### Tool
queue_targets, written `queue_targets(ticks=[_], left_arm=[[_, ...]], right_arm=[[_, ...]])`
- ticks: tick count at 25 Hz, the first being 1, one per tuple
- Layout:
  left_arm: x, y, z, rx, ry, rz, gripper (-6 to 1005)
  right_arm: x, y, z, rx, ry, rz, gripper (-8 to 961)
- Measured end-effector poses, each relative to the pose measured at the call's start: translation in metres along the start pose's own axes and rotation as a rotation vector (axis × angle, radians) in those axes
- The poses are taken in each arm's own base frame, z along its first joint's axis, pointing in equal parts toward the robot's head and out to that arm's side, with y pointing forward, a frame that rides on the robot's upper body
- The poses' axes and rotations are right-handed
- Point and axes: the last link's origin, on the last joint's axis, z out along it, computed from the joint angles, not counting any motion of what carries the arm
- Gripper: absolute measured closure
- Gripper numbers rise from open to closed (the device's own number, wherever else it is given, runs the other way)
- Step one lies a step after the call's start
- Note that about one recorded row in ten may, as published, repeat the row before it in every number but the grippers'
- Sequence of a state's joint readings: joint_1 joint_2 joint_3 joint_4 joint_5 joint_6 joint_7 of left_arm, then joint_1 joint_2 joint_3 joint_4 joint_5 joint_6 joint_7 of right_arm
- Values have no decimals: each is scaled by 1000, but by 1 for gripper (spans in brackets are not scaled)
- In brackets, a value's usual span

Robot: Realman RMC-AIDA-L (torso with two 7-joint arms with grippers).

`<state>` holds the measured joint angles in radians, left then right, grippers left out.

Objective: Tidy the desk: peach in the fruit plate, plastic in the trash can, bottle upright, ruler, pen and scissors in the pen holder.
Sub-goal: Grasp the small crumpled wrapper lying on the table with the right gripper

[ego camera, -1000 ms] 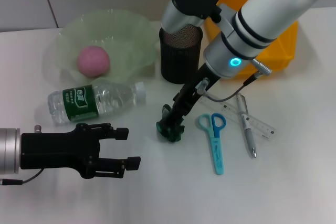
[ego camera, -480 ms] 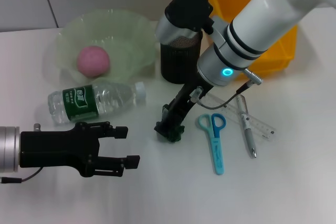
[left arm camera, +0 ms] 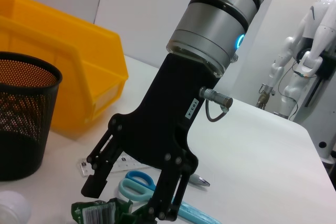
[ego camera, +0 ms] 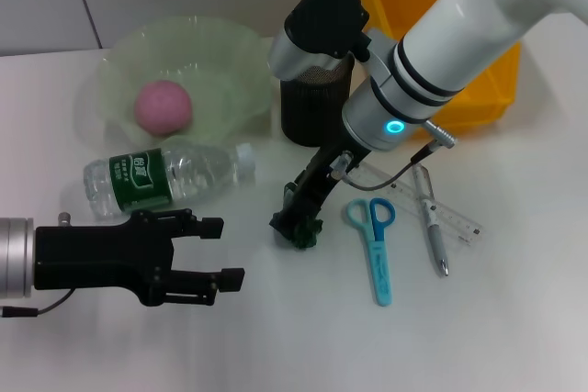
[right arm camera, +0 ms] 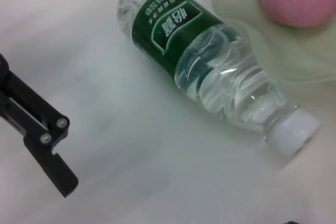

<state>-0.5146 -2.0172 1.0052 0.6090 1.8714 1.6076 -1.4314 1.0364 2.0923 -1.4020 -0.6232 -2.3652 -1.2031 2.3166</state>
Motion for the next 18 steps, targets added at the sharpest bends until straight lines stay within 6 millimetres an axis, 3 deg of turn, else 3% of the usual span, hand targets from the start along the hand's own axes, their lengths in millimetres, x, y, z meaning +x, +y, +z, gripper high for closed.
queue_targets(ticks=[18], left_arm=[[0, 0, 2, 1, 0, -3, 159]], right_arm=[[7, 0, 7, 1, 10, 2, 284]])
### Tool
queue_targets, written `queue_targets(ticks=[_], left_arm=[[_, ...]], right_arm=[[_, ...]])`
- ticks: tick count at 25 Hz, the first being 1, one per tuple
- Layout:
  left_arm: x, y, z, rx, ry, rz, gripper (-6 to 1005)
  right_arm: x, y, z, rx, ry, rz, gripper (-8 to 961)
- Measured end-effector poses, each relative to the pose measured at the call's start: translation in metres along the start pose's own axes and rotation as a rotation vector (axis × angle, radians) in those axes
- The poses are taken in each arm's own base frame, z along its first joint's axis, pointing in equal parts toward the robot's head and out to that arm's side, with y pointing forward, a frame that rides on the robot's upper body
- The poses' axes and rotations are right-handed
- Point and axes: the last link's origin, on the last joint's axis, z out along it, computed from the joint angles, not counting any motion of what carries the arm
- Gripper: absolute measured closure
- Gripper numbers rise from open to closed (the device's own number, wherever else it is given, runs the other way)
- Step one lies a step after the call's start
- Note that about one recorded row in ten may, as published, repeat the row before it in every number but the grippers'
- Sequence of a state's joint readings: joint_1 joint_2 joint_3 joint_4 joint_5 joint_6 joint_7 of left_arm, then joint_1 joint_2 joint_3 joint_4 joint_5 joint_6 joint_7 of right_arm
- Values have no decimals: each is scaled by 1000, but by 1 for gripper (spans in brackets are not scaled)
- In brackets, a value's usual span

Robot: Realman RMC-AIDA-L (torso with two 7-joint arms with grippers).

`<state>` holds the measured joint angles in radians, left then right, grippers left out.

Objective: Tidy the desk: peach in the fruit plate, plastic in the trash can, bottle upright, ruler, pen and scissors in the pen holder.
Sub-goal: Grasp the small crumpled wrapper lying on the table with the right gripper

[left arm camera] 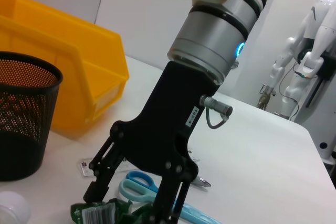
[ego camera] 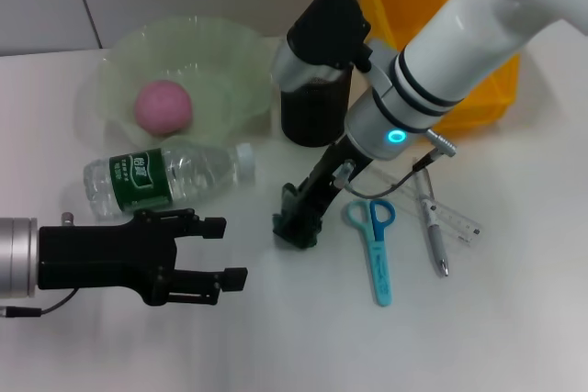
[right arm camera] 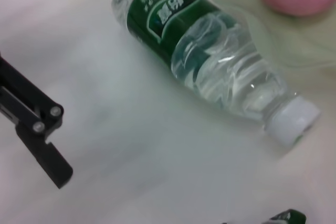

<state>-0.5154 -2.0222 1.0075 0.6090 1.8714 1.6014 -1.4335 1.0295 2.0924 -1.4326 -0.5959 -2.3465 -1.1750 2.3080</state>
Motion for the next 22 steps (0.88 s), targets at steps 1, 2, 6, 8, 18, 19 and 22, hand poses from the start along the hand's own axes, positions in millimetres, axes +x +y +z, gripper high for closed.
queue_targets(ticks=[1, 2, 6, 8, 18, 19, 22], left_arm=[[0, 0, 0, 0, 0, 0, 159], [0, 0, 0, 0, 0, 0, 159], [0, 0, 0, 0, -1, 0, 159], [0, 0, 1, 0, -1, 0, 159], [0, 0, 1, -2, 0, 2, 159], [0, 0, 1, -2, 0, 2, 159], [0, 0, 1, -2, 0, 3, 159]], right_arm=[[0, 1, 1, -3, 2, -3, 284], [0, 1, 1, -3, 2, -3, 285], [0, 4, 3, -12, 3, -8, 287], [0, 4, 3, -12, 3, -9, 288], [4, 2, 6, -8, 2, 7, 293], [4, 2, 6, -8, 2, 7, 294], [4, 2, 6, -9, 0, 10, 295]])
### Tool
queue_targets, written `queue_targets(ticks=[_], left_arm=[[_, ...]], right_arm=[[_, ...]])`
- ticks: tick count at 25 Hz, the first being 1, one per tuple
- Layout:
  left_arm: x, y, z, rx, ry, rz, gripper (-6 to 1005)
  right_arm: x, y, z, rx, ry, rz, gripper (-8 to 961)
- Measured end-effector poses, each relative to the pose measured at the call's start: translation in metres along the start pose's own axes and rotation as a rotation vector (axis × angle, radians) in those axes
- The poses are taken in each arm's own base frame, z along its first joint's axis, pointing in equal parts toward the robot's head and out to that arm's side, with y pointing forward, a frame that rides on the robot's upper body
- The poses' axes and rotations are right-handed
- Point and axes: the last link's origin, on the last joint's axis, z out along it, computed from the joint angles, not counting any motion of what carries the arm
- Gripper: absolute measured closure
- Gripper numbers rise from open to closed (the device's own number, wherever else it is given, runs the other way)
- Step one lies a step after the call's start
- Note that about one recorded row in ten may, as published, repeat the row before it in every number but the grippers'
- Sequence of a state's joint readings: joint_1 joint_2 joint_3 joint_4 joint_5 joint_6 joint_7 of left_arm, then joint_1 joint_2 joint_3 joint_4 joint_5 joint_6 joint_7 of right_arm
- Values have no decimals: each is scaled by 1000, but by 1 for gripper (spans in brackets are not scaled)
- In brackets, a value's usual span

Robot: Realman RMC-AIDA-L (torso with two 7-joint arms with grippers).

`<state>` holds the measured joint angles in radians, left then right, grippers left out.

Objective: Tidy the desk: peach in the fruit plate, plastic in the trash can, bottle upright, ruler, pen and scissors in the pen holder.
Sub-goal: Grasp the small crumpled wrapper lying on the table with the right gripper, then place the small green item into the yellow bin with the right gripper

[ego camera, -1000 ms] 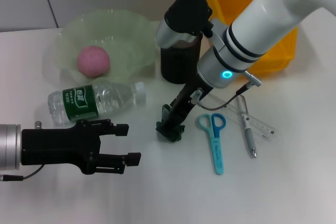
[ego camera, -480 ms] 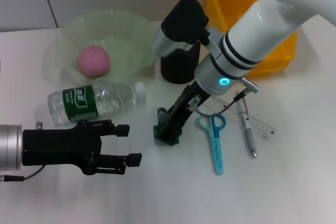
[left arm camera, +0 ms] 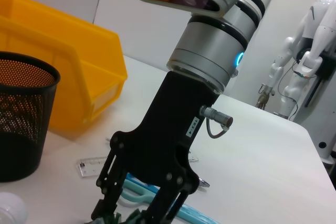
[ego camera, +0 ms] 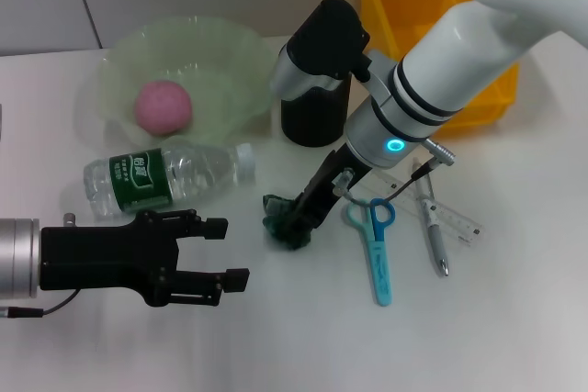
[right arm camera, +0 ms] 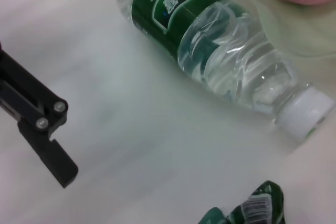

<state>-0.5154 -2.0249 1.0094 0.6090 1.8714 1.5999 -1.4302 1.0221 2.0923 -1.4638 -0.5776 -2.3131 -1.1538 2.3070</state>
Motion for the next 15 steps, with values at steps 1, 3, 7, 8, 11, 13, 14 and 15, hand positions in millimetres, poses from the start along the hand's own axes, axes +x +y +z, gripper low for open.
queue_targets(ticks=[1, 3, 7, 8, 11, 13, 14, 15], left_arm=[[0, 0, 0, 0, 0, 0, 159], [0, 0, 0, 0, 0, 0, 159], [1, -1, 0, 2, 1, 2, 159], [1, -1, 0, 2, 1, 4, 159], [2, -2, 0, 4, 0, 7, 160], [3, -2, 0, 4, -1, 9, 160], [3, -2, 0, 4, -1, 9, 160], [3, -2, 0, 4, -1, 10, 160]], right_arm=[[0, 0, 0, 0, 0, 1, 296], [1, -1, -1, 2, -2, 2, 297], [0, -2, -3, 4, -10, 1, 491], [0, -2, -4, 6, -17, -4, 539], [0, -3, -6, 7, -25, -13, 749], [1, -4, -7, 8, -27, -14, 808], [1, -4, -7, 8, -27, -14, 837], [1, -4, -7, 8, -27, -13, 867]])
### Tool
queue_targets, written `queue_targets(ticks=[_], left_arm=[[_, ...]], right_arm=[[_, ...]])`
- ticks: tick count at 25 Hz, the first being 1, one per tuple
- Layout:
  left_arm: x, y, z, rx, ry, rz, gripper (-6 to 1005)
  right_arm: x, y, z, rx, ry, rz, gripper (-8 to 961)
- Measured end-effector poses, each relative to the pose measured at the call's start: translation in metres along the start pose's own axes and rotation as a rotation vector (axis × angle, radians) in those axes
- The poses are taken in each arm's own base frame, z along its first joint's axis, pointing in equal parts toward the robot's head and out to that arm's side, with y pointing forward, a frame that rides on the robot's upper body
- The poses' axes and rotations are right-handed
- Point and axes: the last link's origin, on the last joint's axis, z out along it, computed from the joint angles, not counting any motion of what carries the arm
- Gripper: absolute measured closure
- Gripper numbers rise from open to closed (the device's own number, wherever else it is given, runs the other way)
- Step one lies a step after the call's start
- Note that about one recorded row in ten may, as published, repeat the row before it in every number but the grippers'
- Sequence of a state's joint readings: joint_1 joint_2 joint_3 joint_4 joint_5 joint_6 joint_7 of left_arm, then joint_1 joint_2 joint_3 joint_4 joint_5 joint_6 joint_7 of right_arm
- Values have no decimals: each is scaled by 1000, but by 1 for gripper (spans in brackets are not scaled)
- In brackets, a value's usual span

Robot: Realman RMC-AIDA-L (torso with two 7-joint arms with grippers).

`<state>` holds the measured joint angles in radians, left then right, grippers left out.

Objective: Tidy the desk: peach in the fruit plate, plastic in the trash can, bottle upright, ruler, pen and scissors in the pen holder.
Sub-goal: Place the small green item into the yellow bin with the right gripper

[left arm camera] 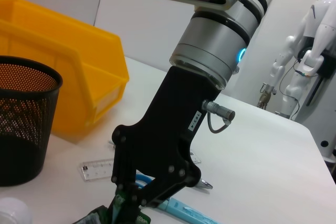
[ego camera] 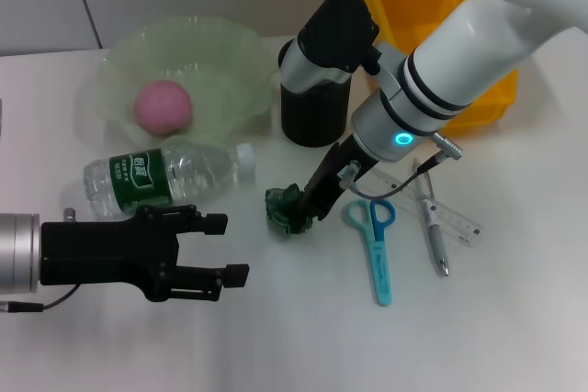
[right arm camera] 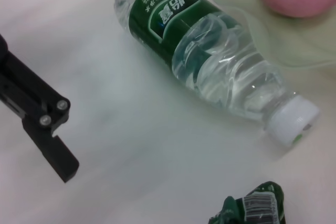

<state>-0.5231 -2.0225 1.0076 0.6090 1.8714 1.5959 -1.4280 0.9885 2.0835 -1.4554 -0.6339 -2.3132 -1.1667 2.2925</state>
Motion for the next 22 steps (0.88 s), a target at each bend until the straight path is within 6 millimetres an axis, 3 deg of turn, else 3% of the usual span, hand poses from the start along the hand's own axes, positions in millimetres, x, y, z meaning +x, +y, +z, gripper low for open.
queue_targets(ticks=[6, 12, 19, 21, 22], left_arm=[[2, -1, 0, 2, -3, 6, 160], [3, -4, 0, 17, -8, 10, 160], [3, -6, -1, 25, -6, 10, 160], [3, -5, -1, 22, -10, 11, 160], [3, -5, -1, 22, -10, 11, 160]], right_arm=[[-1, -3, -14, -19, -58, 32, 952], [1, -7, -34, -54, -138, 75, 953], [10, -15, -74, -132, -335, 136, 953], [16, -20, -95, -163, -463, 158, 953], [16, -20, -95, -163, -463, 158, 953]])
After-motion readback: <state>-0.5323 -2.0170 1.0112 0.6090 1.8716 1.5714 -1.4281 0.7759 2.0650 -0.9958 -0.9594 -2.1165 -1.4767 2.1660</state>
